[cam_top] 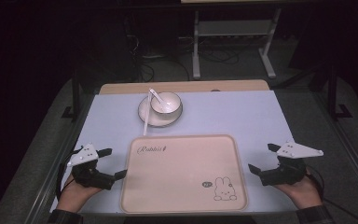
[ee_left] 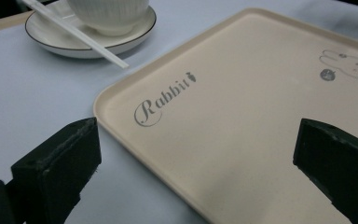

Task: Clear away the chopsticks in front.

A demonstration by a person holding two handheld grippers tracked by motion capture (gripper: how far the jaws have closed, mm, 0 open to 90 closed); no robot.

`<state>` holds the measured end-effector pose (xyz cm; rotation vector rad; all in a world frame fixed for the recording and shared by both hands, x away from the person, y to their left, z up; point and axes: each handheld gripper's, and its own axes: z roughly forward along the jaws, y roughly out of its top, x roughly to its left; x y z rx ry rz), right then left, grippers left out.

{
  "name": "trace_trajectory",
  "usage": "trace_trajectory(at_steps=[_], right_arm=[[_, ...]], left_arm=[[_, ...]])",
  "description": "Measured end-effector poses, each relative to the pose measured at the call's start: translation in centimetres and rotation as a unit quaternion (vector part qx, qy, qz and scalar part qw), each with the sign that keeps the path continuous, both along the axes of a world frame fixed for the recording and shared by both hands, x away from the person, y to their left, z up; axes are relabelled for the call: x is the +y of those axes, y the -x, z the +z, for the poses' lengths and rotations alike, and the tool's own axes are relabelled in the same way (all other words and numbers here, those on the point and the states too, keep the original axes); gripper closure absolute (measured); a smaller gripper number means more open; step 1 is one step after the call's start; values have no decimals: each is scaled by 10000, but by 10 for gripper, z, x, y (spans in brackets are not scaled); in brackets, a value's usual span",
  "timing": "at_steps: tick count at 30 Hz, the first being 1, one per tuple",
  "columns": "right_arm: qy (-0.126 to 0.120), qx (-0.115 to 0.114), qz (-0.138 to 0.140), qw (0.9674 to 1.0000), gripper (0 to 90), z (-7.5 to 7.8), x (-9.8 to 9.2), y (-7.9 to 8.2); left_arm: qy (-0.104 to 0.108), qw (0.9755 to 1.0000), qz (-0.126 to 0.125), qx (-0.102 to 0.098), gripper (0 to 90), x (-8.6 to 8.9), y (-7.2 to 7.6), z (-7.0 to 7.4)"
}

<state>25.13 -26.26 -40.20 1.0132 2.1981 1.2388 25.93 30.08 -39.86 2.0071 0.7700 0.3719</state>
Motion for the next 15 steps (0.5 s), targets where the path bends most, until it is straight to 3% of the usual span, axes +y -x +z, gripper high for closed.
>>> trace_trajectory(at_steps=[6, 15], right_arm=[[14, 27, -5, 10000, 0, 0, 0, 0], [36, 12, -70, 10000, 0, 2, -2, 1]], left_arm=[[-120, 9999, 31, 1, 2, -2, -1, 4], [-265, 9992, 209, 217, 41, -2, -11, 8]])
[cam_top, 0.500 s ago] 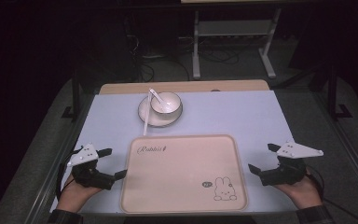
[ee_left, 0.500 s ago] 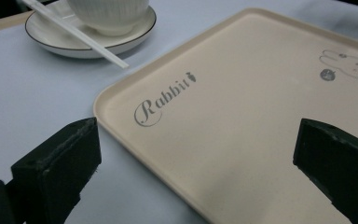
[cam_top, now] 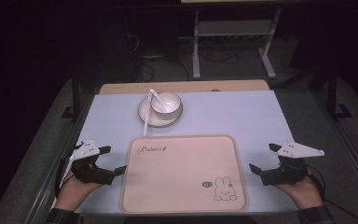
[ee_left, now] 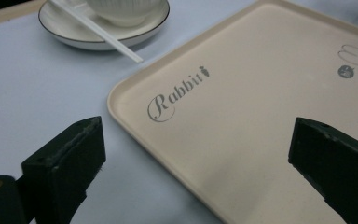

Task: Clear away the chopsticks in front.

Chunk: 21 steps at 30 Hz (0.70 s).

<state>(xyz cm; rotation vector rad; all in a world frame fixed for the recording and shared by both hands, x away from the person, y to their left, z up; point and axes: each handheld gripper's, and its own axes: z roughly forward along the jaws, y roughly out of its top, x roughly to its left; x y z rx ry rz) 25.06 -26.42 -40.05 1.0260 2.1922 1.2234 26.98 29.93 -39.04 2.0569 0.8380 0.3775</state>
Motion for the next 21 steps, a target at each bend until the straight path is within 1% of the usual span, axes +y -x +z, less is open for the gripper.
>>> trace_trajectory(at_steps=[2, 6, 8, 10, 12, 14, 19, 20, 21], right_arm=[[22, 21, -14, 10000, 0, -1, 0, -1], [57, 53, -41, 10000, 0, -1, 0, -1], [117, 59, -34, 9999, 0, -2, 0, -2], [145, 91, -34, 9998, 0, -3, 0, -1], [134, 96, -44, 9999, 0, -3, 1, -2], [120, 91, -47, 9999, 0, -2, 1, -2], [116, 85, -65, 9999, 0, -2, 0, -2], [116, 85, -65, 9999, 0, -2, 0, -2], [113, 73, -59, 9999, 0, -2, 0, -2]], left_arm=[[-92, 9999, 25, 77, 49, -3, -4, 0], [-232, 9997, 37, 88, 54, -7, -8, 3], [-249, 9996, 41, 89, 64, -7, -9, 5], [-212, 9997, 82, 130, 69, -6, -12, 7], [-266, 9995, 139, 135, 72, -6, -15, 8], [-269, 9993, 184, 166, 149, -5, -18, 10], [-270, 9992, 262, 150, 156, -6, -27, 14], [-270, 9992, 262, 150, 166, -6, -27, 14], [-264, 9991, 263, 176, 184, -7, -30, 15]])
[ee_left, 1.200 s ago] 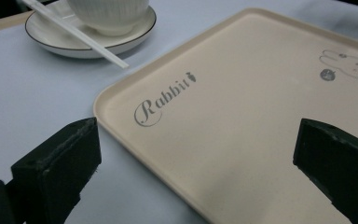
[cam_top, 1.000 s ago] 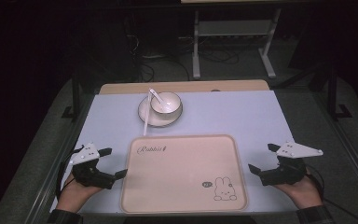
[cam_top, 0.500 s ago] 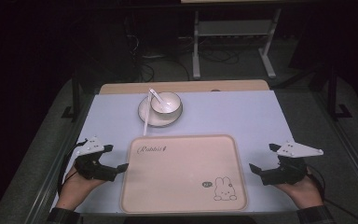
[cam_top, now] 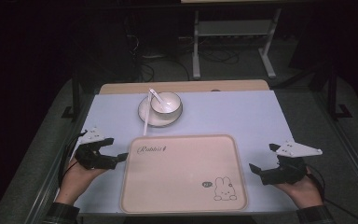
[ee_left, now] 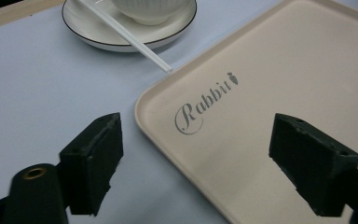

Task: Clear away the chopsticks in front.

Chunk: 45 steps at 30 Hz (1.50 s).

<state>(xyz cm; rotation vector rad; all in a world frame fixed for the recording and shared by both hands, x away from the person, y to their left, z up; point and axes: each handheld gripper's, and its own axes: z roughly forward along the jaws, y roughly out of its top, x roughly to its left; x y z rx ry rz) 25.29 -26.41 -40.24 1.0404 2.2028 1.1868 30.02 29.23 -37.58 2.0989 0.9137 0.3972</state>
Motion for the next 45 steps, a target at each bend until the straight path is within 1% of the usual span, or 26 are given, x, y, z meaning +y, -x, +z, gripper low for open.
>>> trace_trajectory(at_steps=[1, 2, 5, 7, 9, 13, 15, 19, 21, 22, 23, 24, 25, 28, 30, 31, 32, 34, 36, 38, 39, 40, 41, 43, 45], right_arm=[[0, 0, 0, 10000, 0, 0, 0, 0], [-3, 3, -14, 10000, 0, 0, 0, 0], [-27, 1, -26, 10000, 0, 0, -1, 0], [-18, 0, -26, 10000, 0, 1, -1, 0], [-36, 0, -31, 10000, 0, 1, -1, 0], [-47, 4, -40, 10000, 0, 1, -1, 0], [-29, 8, -33, 10000, 0, 1, -1, 0], [-60, -9, -49, 10000, 0, 1, -3, 0], [-58, -8, -38, 10000, 0, 1, -3, 0], [-53, -2, -33, 10000, 0, 1, -3, 0], [-54, 13, -36, 10000, 0, 1, -3, 0], [-48, 12, -32, 10000, 0, 1, -3, 0], [-58, 12, -31, 10000, 0, 1, -3, 0], [-86, 8, -33, 10000, 0, 1, -4, 0], [-99, 7, -30, 9999, 0, 1, -4, 0], [-104, 8, -36, 9999, 0, 1, -4, 0], [-104, 2, -31, 9999, 0, 1, -4, 1], [-125, 4, -29, 9999, 0, 1, -4, 1], [-122, 18, -14, 9999, 0, 0, -4, 1], [-132, 25, -2, 9999, 0, 0, -4, 1], [-132, 25, -2, 9999, 0, 0, -4, 1], [-168, 11, 5, 9999, 0, 1, -4, 1], [-179, 1, 12, 9998, 0, 1, -4, 1], [-176, 1, 9, 9998, 0, 1, -4, 1], [-185, 0, 13, 9998, 0, 1, -5, 1]], left_arm=[[0, 10000, 0, 0, 197, 0, 0, 0], [-50, 10000, 12, 0, 198, -1, -4, 1], [-38, 10000, 47, -38, 210, -2, -11, 5], [-40, 9999, 120, -15, 210, -3, -17, 6], [-49, 9998, 183, 36, 233, -5, -24, 8], [-128, 9995, 288, 45, 252, -12, -42, 10], [-135, 9994, 321, 50, 261, -16, -53, 10], [-212, 9993, 313, 82, 330, -25, -74, 12], [-188, 9993, 302, 95, 356, -29, -84, 13], [-210, 9993, 296, 110, 373, -31, -89, 13], [-210, 9993, 296, 110, 379, -31, -89, 13], [-235, 9991, 337, 132, 381, -36, -100, 12], [-229, 9990, 341, 156, 394, -38, -104, 12], [-325, 9985, 359, 249, 437, -44, -119, 7], [-354, 9984, 389, 223, 468, -47, -128, 2], [-412, 9980, 426, 225, 484, -48, -133, 0], [-451, 9975, 454, 287, 485, -49, -137, -2], [-432, 9973, 458, 373, 487, -52, -146, -7], [-451, 9971, 428, 448, 512, -55, -154, -11], [-561, 9960, 478, 510, 517, -59, -160, -16], [-561, 9960, 478, 510, 521, -59, -160, -16], [-542, 9956, 476, 606, 522, -63, -166, -20], [-557, 9953, 484, 634, 521, -65, -168, -21], [-564, 9953, 496, 612, 519, -70, -171, -23], [-550, 9945, 577, 678, 523, -73, -175, -26]])
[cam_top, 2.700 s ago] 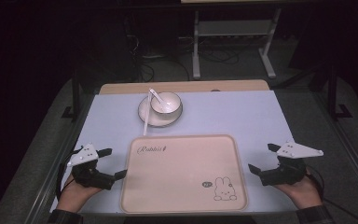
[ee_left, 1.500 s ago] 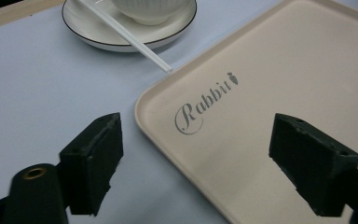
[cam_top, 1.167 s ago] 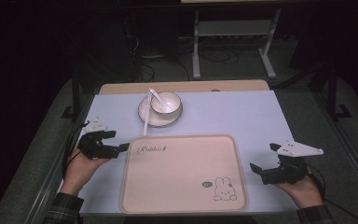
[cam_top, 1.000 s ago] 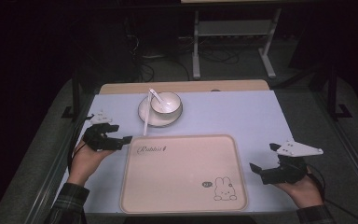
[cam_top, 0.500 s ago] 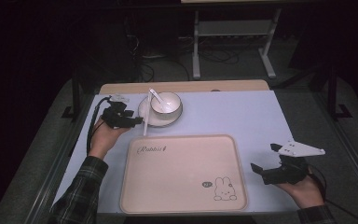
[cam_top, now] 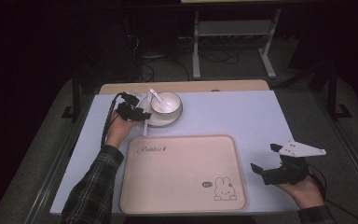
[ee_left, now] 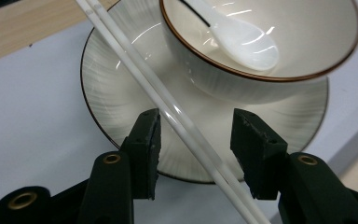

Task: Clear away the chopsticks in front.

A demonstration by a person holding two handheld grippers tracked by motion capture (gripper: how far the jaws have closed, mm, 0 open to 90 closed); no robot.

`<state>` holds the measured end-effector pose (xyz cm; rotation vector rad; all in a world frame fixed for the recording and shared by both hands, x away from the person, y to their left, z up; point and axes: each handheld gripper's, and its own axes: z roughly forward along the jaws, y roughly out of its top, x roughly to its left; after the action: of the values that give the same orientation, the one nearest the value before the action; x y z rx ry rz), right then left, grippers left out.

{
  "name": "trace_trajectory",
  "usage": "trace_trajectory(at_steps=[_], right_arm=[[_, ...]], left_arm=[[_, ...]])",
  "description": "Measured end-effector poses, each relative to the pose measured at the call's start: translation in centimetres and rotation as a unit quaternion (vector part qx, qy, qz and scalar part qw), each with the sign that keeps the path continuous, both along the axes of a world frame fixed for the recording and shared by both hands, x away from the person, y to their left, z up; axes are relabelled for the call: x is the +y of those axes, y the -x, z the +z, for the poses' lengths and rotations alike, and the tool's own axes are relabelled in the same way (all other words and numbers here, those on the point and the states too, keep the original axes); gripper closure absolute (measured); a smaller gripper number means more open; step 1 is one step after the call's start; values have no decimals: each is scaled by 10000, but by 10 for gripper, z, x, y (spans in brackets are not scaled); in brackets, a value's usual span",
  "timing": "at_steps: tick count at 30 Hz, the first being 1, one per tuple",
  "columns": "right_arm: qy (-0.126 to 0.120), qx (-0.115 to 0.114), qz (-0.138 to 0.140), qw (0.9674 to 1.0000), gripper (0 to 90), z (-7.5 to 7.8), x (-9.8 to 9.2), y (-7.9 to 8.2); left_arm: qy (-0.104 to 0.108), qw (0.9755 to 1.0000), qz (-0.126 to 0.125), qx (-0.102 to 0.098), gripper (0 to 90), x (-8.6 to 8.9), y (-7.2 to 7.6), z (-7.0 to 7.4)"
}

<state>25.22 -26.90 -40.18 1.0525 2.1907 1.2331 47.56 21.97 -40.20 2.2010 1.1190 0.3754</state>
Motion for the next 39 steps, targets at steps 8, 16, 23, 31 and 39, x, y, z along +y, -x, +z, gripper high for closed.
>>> trace_trajectory(at_steps=[8, 16, 23, 31, 39], right_arm=[[-38, -15, -8, 10000, 0, 0, -2, 0], [-37, -33, 3, 10000, 0, 0, -3, 1], [-51, -34, 7, 10000, 0, 1, -3, 1], [-92, -21, 2, 10000, 0, 1, -4, 1], [-81, -21, 17, 10000, 0, 1, -4, 2]], left_arm=[[-59, 9998, 99, 144, 571, -4, -10, -15], [-174, 9996, 181, 134, 633, -6, -15, -20], [-364, 9990, 228, 80, 736, -8, -16, -19], [-378, 9987, 329, 96, 784, -6, -18, -19], [-283, 9990, 338, 104, 591, -3, -16, -14]])
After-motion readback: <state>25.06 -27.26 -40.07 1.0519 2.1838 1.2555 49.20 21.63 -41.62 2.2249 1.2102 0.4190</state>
